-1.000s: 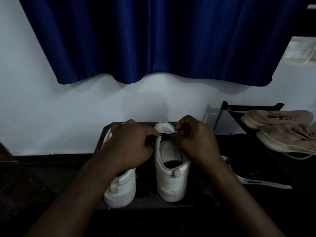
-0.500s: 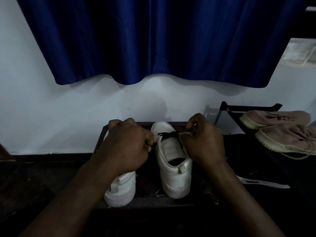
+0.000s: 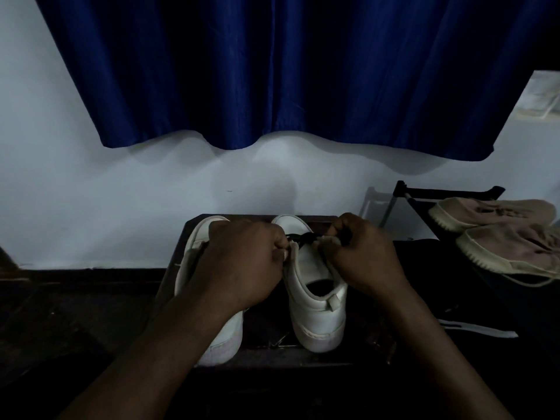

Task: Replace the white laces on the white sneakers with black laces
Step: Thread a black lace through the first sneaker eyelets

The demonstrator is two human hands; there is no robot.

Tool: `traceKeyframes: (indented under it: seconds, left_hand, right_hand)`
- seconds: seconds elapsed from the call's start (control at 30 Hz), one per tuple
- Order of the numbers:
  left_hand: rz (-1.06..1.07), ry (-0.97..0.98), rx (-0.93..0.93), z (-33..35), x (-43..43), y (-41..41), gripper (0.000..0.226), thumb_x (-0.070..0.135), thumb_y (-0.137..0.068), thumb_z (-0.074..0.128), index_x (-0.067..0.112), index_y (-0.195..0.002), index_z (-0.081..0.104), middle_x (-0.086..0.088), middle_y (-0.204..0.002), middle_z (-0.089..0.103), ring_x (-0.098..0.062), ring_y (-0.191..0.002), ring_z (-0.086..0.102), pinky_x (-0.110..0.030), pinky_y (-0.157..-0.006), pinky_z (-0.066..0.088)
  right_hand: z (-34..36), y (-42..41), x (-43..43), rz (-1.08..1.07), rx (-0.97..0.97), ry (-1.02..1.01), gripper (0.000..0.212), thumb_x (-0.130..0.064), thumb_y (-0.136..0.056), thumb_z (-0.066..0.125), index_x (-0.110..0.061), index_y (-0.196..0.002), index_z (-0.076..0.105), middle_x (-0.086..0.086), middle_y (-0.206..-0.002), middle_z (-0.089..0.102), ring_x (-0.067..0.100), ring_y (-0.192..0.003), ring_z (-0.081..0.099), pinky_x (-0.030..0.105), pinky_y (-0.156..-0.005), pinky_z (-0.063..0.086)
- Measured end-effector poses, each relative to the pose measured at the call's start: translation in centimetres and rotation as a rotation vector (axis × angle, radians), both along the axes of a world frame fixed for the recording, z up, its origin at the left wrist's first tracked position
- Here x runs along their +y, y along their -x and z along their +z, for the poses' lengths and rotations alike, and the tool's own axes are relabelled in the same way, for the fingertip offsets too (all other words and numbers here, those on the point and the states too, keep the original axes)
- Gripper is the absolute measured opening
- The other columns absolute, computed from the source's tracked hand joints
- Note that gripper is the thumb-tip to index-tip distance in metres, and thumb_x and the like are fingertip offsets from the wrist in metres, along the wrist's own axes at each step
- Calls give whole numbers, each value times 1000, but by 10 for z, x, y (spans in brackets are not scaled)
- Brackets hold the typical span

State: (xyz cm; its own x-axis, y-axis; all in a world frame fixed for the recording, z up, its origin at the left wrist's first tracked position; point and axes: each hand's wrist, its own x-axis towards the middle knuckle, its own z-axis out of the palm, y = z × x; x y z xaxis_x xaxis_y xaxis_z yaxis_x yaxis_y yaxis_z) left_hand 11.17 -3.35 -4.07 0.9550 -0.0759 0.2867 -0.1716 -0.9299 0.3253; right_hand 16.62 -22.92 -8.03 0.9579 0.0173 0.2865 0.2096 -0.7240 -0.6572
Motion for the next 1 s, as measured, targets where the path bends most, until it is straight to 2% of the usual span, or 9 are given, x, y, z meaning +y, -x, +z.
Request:
traceKeyframes:
  seconds: [0.07,0.2,0.37,0.47,0.6,0.73,0.83,0.93,1.0]
  left_hand:
    - [19,7,18,-1,-1,0,12,39,-93,65,39,-97,77,18,-87,76,-3,-93,68,-37,-97,48]
    - [41,95,48,1,-1,3,12,37,-90,67,40,-95,77,24,-83,75,3,-89,67,-35,-97,49]
    - [61,164,70,0,-7,4,10,32,-88,68,39,-89,75,22,-78,73,0,-87,68,-40,-95,50]
    - [50,86,30,-2,-9,5,9,35,-87,63,37,-88,72,17,-79,73,-8,-89,68,-43,-94,49]
    - [83,-172,-11,6,-8,8,19,42,-90,55,32,-88,70,12,-82,71,-11,-97,64,-43,-100,39]
    - [76,-260,102,8,-5,12,16,42,-86,59,27,-84,66,11,-86,68,-14,-98,61,-44,-102,33]
    - [38,-321,237,7,5,12,11,38,-82,65,26,-82,64,11,-85,66,-11,-96,60,-46,-104,29]
    - [5,-278,210,5,8,12,10,37,-83,64,28,-86,66,13,-86,68,-8,-98,60,-44,-104,27]
    - [11,-158,172,2,7,10,14,41,-85,63,33,-95,69,17,-89,71,-4,-100,61,-40,-101,30]
  right_hand:
    - [2,1,-1,2,24,45,21,-33,-84,76,-24,-74,60,-10,-67,63,1,-65,58,18,-56,37]
    - [2,1,2,-43,28,60,24,-36,-84,76,-22,-73,60,-7,-69,65,17,-73,63,29,-62,43]
    - [0,0,4,-76,-5,62,22,-32,-85,74,-21,-71,61,-5,-69,65,21,-72,63,29,-60,42]
    - [-4,0,4,-129,-32,64,21,-32,-83,72,-21,-71,60,-3,-69,66,21,-70,64,30,-60,45]
    - [-7,-1,5,-179,-39,41,20,-32,-81,72,-20,-70,59,-3,-68,65,23,-71,64,30,-63,47]
    - [-4,-4,4,-211,-21,28,19,-29,-82,69,-19,-69,59,-3,-67,61,27,-75,64,28,-65,39]
    - [-5,-7,1,-227,-12,22,21,-30,-82,68,-18,-69,57,1,-69,62,31,-79,66,29,-67,40]
    - [-7,-9,1,-200,-31,41,23,-36,-81,67,-19,-70,55,2,-71,65,32,-78,66,33,-68,49]
    - [-7,-9,1,-176,-31,38,25,-38,-81,68,-21,-69,53,1,-70,64,32,-77,66,36,-69,53]
